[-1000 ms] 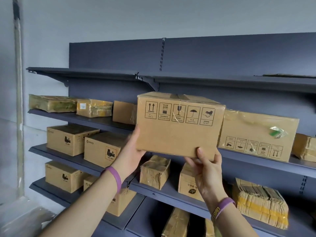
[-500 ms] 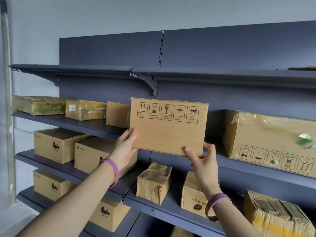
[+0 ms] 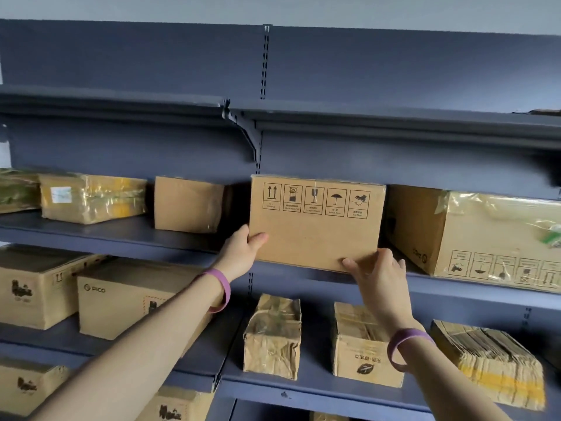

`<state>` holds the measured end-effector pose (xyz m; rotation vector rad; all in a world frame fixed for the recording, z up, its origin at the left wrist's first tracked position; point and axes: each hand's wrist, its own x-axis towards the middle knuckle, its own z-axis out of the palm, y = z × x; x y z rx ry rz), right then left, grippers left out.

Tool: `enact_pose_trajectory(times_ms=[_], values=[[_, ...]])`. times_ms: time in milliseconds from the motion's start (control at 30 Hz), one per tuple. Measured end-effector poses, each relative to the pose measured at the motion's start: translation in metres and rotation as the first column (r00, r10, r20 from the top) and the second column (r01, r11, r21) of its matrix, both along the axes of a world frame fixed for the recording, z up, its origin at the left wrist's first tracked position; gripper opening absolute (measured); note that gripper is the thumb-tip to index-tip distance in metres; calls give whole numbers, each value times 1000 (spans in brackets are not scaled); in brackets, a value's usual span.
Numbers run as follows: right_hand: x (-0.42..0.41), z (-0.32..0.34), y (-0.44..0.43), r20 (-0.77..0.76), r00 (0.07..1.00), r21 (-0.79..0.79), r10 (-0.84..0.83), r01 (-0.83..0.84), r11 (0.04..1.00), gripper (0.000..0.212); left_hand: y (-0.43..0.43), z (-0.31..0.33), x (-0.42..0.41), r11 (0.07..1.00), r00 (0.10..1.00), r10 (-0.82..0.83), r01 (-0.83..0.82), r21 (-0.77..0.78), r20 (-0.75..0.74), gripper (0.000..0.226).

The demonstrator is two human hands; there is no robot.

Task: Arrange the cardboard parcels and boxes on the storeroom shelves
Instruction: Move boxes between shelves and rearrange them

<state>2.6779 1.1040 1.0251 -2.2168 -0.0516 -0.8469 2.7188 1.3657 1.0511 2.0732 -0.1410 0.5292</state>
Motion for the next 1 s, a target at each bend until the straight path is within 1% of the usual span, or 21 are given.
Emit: enact_pose_trajectory(times_ms=[100, 200, 367, 433, 533, 567, 633, 667, 700, 733, 767, 800, 833, 867, 933, 1000], values=[[6, 2, 7, -73, 997, 44, -1, 4, 999, 43, 6, -6, 15, 995, 997, -56, 61, 74, -56, 30], [17, -2, 8, -92, 995, 96, -28, 37, 995, 45, 4, -11, 23, 988, 999, -28, 34, 153, -38, 32], [31, -8, 2, -37, 991, -15, -131, 130, 991, 42, -4, -19, 16, 945, 996, 69, -85, 316, 61, 34], [37, -7, -1, -36, 987, -47, -154, 152, 987, 42, -5, -21, 14, 926, 988, 115, -143, 348, 100, 36], [45, -10, -4, -7, 989, -38, -147, 147, 988, 46, -6, -24, 18, 934, 983, 124, -163, 319, 137, 36], [47, -12, -5, -4, 991, -20, -131, 131, 991, 50, -6, -25, 19, 937, 984, 113, -152, 314, 138, 36], [49, -14, -6, 40, 996, 61, -77, 75, 995, 73, -4, -28, 24, 960, 992, 65, -93, 265, 113, 35], [48, -16, -4, 97, 993, 114, -62, 51, 992, 85, -1, -29, 26, 980, 996, 10, -27, 196, 87, 39], [46, -17, 0, 177, 981, 148, -76, 50, 988, 91, 3, -28, 26, 994, 996, -47, 40, 99, 75, 48], [43, -16, 6, 282, 953, 146, -108, 68, 987, 90, 7, -27, 26, 997, 993, -80, 80, -3, 83, 60], [39, -14, 15, 399, 909, 103, -120, 85, 991, 84, 12, -24, 23, 992, 991, -89, 97, -84, 97, 67], [36, -11, 25, 508, 858, 35, -80, 72, 997, 77, 17, -21, 20, 987, 990, -83, 97, -128, 116, 68], [33, -6, 37, 583, 812, -31, -10, 35, 999, 69, 23, -18, 17, 985, 988, -69, 88, -147, 136, 65], [31, -1, 51, 620, 781, -84, 74, -28, 996, 62, 30, -15, 14, 985, 986, -55, 80, -155, 156, 61], [34, 10, 79, 625, 750, -152, 217, -156, 976, 53, 46, -8, 9, 986, 984, -27, 55, -158, 178, 55], [38, 21, 111, 616, 726, -203, 307, -231, 952, 49, 67, 1, 6, 989, 981, -2, 31, -147, 193, 51]])
